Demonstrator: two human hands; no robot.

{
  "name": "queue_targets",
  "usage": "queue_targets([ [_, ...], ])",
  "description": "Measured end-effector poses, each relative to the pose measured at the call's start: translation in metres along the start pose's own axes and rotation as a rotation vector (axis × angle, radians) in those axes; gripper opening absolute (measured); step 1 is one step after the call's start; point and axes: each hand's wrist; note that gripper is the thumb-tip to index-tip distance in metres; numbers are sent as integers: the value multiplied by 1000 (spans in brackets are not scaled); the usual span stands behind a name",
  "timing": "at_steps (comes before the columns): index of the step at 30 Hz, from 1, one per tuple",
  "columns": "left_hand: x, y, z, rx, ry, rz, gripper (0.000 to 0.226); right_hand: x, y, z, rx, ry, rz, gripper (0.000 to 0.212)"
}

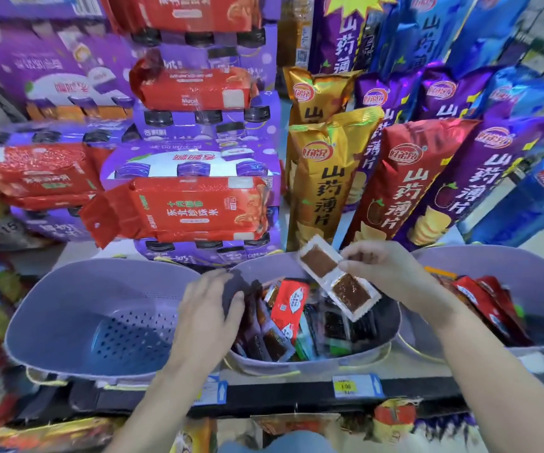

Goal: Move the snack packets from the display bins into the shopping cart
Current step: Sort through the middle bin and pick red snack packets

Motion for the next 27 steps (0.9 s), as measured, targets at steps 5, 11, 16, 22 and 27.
queue_targets([
  [5,12,4,-36,-426,-144,-7,28,3,9,17,219,21,76,4],
  [11,27,10,-49,-891,-267,24,43,7,54,25,295,66,212,15],
  [16,29,2,-36,-1095,-355,-106,12,16,61,22,303,146,269,11],
  [22,28,-18,-15,-1180,-464,-254,20,40,67,3,-486,146,75,33],
  [27,28,-22,-10,-1211,-490,-236,19,47,85,1,-712,179,171,39],
])
Point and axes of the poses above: each hand's wrist, its own x-axis towards the middle knuckle, its own y-axis out of the palm, z = x × y, and after that the axes turned 11 degrees about y, right-handed
